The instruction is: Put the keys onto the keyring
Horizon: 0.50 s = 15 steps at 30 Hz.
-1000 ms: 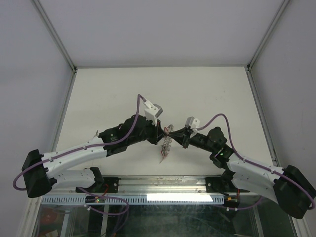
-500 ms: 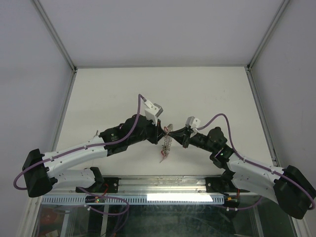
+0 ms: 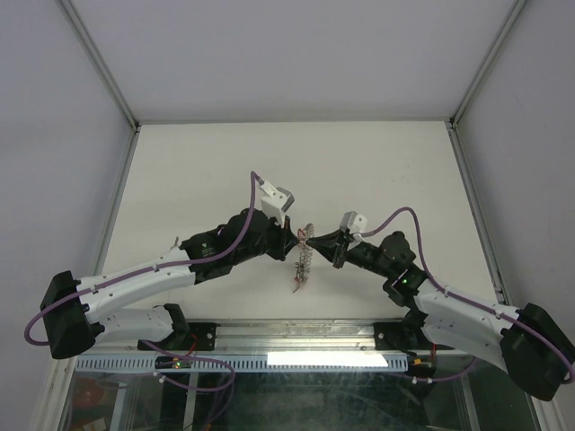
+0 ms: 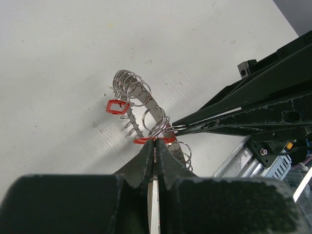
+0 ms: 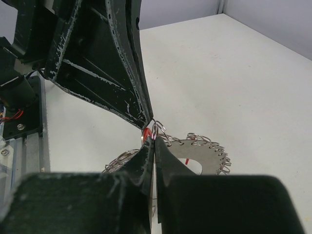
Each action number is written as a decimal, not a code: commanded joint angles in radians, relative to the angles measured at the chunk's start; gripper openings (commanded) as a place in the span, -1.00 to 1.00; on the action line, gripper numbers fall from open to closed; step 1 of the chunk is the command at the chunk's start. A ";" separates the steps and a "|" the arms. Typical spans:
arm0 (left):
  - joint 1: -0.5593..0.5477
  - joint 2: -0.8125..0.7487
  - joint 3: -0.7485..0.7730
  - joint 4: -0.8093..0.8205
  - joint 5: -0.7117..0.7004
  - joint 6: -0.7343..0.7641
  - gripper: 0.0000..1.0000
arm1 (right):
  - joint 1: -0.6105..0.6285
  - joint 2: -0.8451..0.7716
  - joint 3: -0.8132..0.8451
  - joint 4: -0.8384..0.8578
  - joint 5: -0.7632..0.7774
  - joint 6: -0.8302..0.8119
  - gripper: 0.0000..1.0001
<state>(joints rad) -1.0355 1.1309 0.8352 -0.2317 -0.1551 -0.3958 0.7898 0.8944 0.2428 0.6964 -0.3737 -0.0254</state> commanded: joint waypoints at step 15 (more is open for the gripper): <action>-0.011 0.033 0.005 0.030 0.034 -0.002 -1.00 | 0.002 -0.050 -0.013 0.229 0.010 0.027 -1.00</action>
<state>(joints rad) -1.0355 1.1511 0.8352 -0.2348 -0.1490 -0.4007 0.7898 0.8680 0.2203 0.7776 -0.3710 -0.0151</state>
